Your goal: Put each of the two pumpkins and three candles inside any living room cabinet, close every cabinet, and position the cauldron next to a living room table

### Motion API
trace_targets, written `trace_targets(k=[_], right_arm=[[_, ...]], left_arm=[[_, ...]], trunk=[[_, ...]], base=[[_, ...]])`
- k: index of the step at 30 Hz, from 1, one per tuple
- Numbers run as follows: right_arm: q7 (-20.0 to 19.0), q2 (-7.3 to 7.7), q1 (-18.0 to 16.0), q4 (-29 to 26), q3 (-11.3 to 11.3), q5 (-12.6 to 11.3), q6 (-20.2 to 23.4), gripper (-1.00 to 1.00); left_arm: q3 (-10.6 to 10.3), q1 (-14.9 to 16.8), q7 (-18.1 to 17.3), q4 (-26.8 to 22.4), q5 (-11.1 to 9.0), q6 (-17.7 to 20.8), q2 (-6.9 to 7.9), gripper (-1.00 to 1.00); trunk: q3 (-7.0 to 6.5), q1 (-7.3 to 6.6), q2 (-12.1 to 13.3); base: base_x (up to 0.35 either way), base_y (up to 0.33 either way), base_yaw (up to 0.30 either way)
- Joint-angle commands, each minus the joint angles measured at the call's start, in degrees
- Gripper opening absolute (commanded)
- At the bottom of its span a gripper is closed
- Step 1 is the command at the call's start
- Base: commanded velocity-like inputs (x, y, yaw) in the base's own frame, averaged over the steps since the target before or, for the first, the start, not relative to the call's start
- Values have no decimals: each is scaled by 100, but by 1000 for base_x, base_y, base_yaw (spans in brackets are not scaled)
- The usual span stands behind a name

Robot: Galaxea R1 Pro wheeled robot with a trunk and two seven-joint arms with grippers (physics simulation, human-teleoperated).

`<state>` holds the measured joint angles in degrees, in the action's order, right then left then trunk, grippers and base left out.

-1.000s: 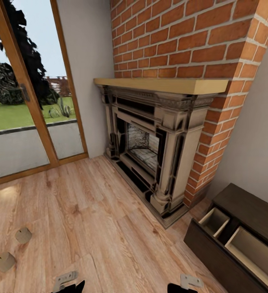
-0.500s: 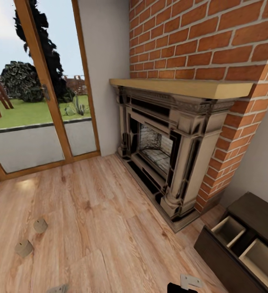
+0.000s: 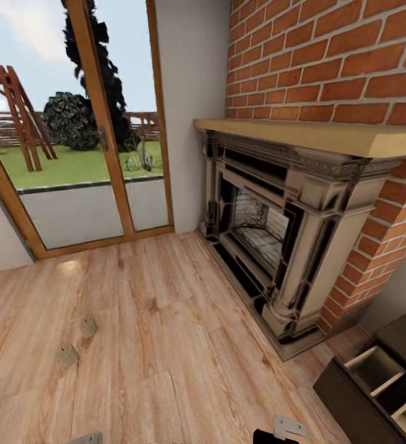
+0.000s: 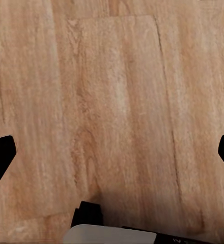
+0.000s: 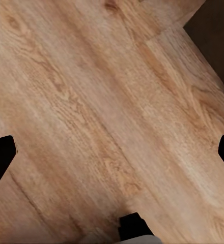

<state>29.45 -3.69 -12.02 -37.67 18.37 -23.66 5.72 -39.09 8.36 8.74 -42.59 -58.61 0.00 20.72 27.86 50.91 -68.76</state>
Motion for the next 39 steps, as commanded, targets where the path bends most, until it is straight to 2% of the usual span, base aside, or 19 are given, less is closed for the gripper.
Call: trace_targets(k=[1,12,26,36,39], right_arm=[[45,3,-2,-13,29,-25,34,100],[-254,8,-2,-11,35,-24,34,100],[-282,-1,-2,-11,40,-9,34,100],[-282,-8,-2,-12,44,-5,34,100],[-282,-8,2,-13,50,6,34,100]], left_arm=[[-38,9,49,-10,-36,0,6,100],[-44,10,49,-4,-40,0,-36,100],[-62,17,43,56,-37,0,-78,100],[-57,23,48,175,-39,0,-103,100],[-63,30,53,254,-43,0,-161,100]], trunk=[[-8,-22,37],[-155,-264,479],[-338,-571,1040],[-467,-791,1441],[-516,-857,1561]], base=[[0,0,249],[0,0,248],[0,0,225],[0,0,143],[0,0,39]])
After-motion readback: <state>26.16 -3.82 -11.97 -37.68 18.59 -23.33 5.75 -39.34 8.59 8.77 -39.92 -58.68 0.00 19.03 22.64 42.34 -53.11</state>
